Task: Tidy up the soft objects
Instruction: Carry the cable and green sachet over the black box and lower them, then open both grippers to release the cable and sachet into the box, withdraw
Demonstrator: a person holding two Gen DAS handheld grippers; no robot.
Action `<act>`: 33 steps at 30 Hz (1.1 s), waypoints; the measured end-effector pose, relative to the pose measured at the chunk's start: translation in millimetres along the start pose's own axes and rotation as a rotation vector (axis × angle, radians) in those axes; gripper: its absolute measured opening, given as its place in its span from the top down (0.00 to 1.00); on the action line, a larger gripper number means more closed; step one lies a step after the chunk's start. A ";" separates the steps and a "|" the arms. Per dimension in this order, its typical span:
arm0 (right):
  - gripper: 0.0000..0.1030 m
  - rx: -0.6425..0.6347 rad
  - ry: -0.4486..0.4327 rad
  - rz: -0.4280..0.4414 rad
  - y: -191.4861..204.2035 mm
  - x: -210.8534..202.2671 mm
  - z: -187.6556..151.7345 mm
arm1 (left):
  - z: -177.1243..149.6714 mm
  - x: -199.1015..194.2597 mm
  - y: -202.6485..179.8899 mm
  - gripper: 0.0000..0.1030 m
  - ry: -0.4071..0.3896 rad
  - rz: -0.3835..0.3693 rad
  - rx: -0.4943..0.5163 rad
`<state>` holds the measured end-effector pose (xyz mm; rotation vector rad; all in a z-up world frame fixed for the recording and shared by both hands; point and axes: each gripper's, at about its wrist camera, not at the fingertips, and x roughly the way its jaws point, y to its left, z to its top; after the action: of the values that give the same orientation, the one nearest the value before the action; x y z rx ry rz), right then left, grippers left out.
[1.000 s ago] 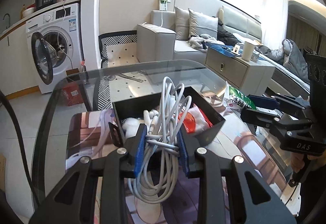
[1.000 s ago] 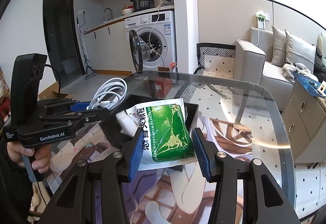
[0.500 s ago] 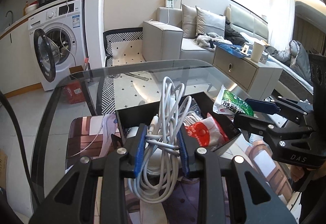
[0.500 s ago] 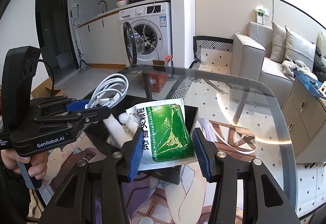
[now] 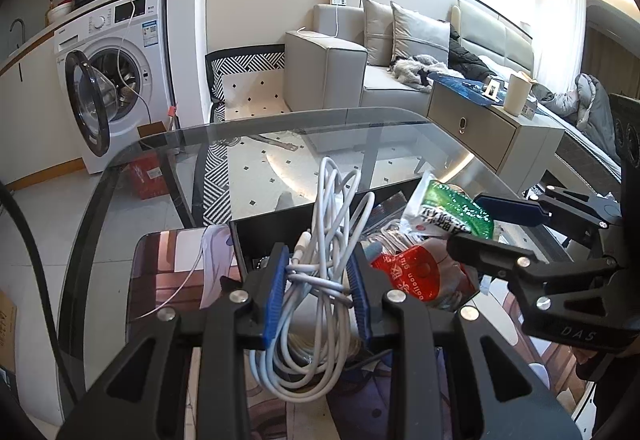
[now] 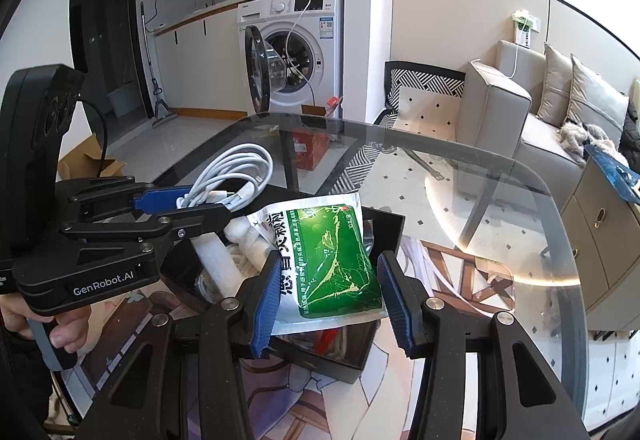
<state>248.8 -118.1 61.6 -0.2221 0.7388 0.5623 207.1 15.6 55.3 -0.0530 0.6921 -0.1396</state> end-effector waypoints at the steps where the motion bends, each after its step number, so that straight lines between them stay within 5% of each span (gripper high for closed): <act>1: 0.53 -0.002 0.004 0.001 0.3 2.2 0.4 | 0.2 1.7 0.6 0.73 0.003 -0.002 -0.001; 23: 0.53 -0.036 0.057 -0.009 7.8 34.2 2.1 | 0.9 21.9 -3.5 0.74 0.013 -0.013 0.025; 27: 0.47 -0.074 0.035 0.007 11.0 26.7 0.2 | -0.7 22.0 -3.8 0.73 0.019 -0.009 0.030; 30: 0.31 -0.097 0.000 0.001 13.8 15.8 -2.4 | -1.9 19.3 -3.8 0.71 0.025 -0.007 0.030; 33: 0.27 -0.102 -0.022 0.003 14.2 4.2 -5.0 | -4.0 10.1 -2.9 0.56 0.010 0.008 0.030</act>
<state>240.6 -106.6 55.2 -0.3091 0.6903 0.6050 212.0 11.2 46.1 -0.0211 0.7005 -0.1430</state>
